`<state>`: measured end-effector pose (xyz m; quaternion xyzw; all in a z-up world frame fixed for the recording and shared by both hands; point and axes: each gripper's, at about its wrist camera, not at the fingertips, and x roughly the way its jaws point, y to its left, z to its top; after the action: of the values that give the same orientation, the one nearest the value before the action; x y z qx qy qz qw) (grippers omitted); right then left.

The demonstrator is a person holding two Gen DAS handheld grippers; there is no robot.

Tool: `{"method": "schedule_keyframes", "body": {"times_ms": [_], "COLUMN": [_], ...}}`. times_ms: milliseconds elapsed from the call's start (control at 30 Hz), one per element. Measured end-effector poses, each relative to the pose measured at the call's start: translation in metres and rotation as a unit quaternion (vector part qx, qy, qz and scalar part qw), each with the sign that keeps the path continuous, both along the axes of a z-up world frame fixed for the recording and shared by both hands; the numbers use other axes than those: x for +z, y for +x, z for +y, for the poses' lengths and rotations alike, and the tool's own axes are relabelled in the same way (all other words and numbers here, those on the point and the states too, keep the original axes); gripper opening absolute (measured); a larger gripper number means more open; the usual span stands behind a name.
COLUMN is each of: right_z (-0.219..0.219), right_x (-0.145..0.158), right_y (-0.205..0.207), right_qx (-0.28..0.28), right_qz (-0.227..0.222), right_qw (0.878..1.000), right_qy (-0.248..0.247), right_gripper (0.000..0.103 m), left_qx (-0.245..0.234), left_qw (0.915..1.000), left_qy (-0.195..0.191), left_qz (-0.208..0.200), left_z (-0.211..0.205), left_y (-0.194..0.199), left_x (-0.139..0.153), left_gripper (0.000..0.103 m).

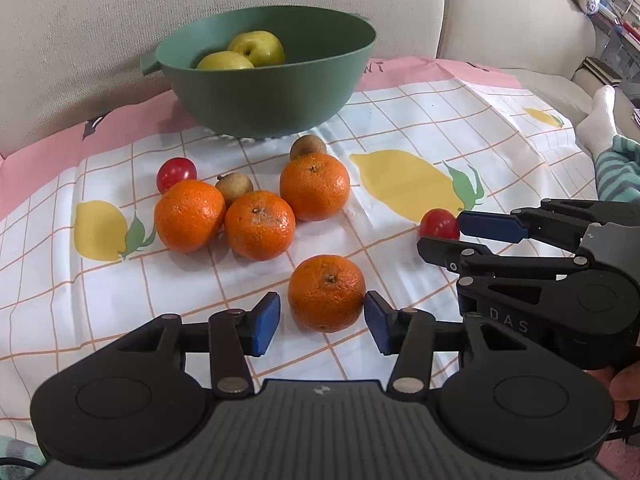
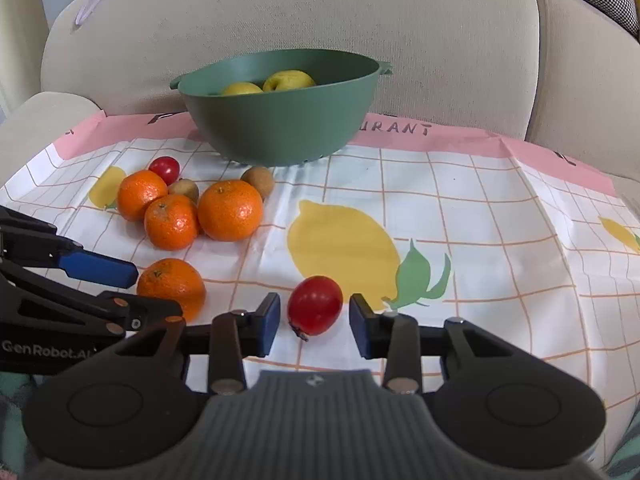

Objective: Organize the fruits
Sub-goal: 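Grasp a mandarin with the left tool while the right tool grasps a cherry tomato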

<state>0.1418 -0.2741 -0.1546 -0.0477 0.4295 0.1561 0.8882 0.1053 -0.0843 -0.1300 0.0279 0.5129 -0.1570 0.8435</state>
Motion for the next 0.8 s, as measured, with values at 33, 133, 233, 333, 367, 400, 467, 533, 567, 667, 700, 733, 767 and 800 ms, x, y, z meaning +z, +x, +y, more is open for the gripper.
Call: {"method": "schedule_keyframes", "body": {"times_ms": [33, 133, 233, 333, 367, 400, 467, 533, 567, 667, 700, 733, 767, 800], "right_z": [0.0, 0.001, 0.0, 0.0, 0.0, 0.0, 0.0, 0.0, 0.0, 0.001, 0.002, 0.002, 0.003, 0.003], "right_x": [-0.001, -0.003, -0.004, -0.004, -0.005, -0.005, -0.004, -0.004, -0.004, -0.001, 0.0, 0.001, 0.002, 0.004], "right_y": [0.0, 0.002, 0.002, 0.002, 0.002, 0.002, 0.002, 0.001, 0.001, -0.001, -0.002, -0.002, -0.003, -0.004], "right_qx": [0.0, 0.0, -0.001, 0.0, 0.001, 0.002, 0.002, 0.003, 0.003, 0.008, 0.009, 0.011, 0.013, 0.014], "right_qz": [0.001, 0.004, 0.005, 0.004, 0.003, 0.003, 0.003, 0.003, 0.003, 0.0, -0.002, -0.004, -0.006, -0.008], "right_qw": [1.0, 1.0, 1.0, 1.0, 1.0, 1.0, 1.0, 1.0, 1.0, 1.0, 1.0, 1.0, 1.0, 1.0], "right_qy": [0.0, -0.001, 0.003, 0.002, 0.002, 0.001, 0.001, 0.001, 0.001, 0.0, -0.001, -0.002, -0.003, -0.003], "right_gripper": [0.032, 0.028, 0.028, 0.028, 0.028, 0.028, 0.027, 0.027, 0.027, 0.027, 0.027, 0.027, 0.027, 0.027], "left_qx": [0.0, -0.002, -0.006, -0.003, -0.001, 0.001, 0.0, 0.002, 0.002, 0.001, 0.001, 0.002, 0.002, 0.002], "left_qw": [1.0, 1.0, 1.0, 0.9999, 0.9999, 0.9999, 0.9999, 0.9998, 0.9998, 0.9998, 0.9998, 0.9998, 0.9998, 0.9998], "left_qy": [-0.002, -0.002, -0.002, -0.007, -0.012, -0.014, -0.017, -0.017, -0.018, -0.017, -0.017, -0.017, -0.017, -0.016], "left_qz": [0.001, 0.003, 0.007, 0.007, 0.008, 0.008, 0.004, 0.002, 0.0, -0.004, -0.005, -0.006, -0.007, -0.007], "left_z": [0.0, -0.001, -0.003, -0.002, -0.001, -0.001, 0.0, 0.001, 0.001, 0.002, 0.002, 0.002, 0.003, 0.003], "left_y": [0.0, 0.002, 0.002, 0.004, 0.004, 0.004, 0.003, 0.003, 0.002, 0.0, -0.001, -0.001, -0.002, -0.003], "left_x": [-0.001, -0.003, -0.005, -0.007, -0.007, -0.007, -0.006, -0.004, -0.003, 0.0, 0.001, 0.002, 0.003, 0.004], "left_gripper": [0.057, 0.057, 0.057, 0.052, 0.051, 0.05, 0.05, 0.05, 0.05, 0.049, 0.049, 0.049, 0.049, 0.049]}}
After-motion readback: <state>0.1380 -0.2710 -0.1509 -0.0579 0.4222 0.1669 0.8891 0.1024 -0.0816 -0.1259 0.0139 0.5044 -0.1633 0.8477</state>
